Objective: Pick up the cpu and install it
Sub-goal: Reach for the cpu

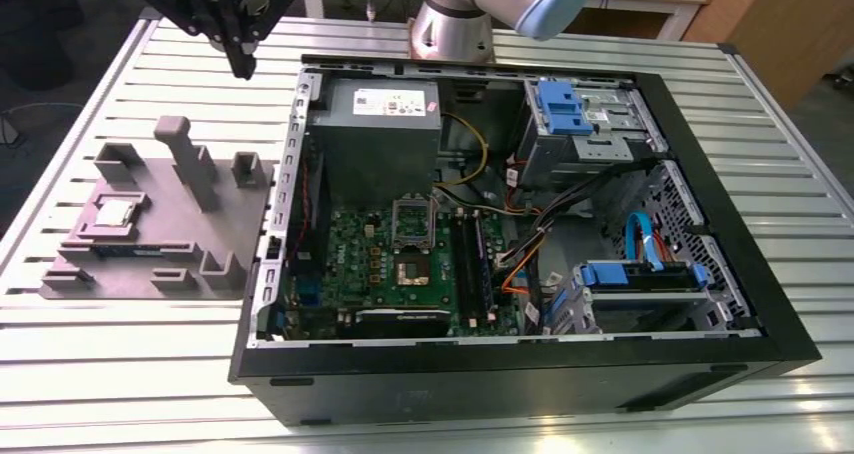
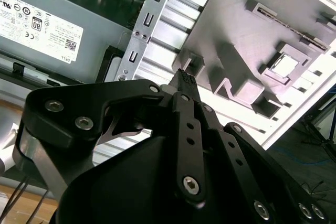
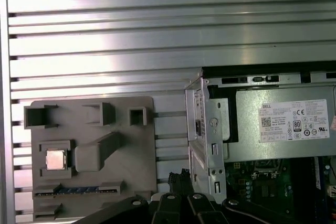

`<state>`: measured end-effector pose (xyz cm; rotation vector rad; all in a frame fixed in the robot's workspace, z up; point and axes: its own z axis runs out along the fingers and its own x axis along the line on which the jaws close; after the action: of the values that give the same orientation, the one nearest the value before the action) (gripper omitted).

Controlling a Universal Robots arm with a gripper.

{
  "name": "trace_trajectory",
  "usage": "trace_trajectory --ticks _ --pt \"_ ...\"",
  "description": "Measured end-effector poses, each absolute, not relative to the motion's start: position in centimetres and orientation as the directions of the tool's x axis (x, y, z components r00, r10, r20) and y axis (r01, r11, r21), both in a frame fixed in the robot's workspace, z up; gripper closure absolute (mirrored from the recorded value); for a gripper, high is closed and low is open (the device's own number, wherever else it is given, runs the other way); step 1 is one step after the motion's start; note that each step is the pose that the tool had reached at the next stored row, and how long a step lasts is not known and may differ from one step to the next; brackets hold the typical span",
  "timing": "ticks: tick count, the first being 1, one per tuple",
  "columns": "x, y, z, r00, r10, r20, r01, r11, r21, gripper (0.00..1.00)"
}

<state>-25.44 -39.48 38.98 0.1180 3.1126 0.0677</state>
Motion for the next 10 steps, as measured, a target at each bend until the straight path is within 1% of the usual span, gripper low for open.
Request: trace_trajectory --ticks 10 --pt "-25.94 -39.48 38.93 -0.997 0.076 -0.024 0.075 0.996 0.044 0.9"
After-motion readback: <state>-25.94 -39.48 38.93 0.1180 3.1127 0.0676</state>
